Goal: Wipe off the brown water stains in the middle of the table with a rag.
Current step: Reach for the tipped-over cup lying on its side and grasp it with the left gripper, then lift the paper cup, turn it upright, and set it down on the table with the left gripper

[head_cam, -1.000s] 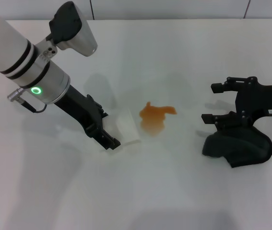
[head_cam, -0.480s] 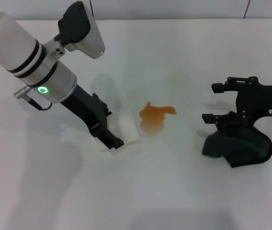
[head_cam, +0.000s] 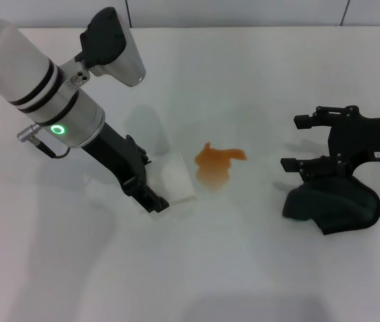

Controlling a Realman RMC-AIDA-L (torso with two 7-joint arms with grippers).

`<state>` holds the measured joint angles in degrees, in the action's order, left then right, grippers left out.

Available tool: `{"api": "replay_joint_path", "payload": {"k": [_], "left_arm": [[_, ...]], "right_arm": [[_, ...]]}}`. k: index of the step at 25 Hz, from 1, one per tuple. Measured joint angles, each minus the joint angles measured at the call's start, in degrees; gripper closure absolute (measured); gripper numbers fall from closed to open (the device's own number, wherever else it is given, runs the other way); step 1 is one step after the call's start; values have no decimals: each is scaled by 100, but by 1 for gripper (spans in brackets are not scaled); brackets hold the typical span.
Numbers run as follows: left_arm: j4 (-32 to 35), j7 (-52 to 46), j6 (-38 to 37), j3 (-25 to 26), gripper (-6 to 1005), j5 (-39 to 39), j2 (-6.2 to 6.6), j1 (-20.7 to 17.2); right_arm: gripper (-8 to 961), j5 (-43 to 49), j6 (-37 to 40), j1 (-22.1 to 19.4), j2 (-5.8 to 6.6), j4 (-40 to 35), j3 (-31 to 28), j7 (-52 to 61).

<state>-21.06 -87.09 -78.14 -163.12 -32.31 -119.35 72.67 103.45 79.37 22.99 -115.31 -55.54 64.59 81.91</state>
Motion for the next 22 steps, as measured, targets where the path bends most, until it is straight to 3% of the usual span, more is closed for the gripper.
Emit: {"api": "replay_joint_path", "payload": {"k": [16,22], "left_arm": [[11,-155,70,0,292,10,9,79],[-793,-113,-455,0,345,921,40,275]], "right_arm": [[82,-1,0,-17,0,-15,1,0],[82,-3,0,-33,0,-50,0,0]]}}
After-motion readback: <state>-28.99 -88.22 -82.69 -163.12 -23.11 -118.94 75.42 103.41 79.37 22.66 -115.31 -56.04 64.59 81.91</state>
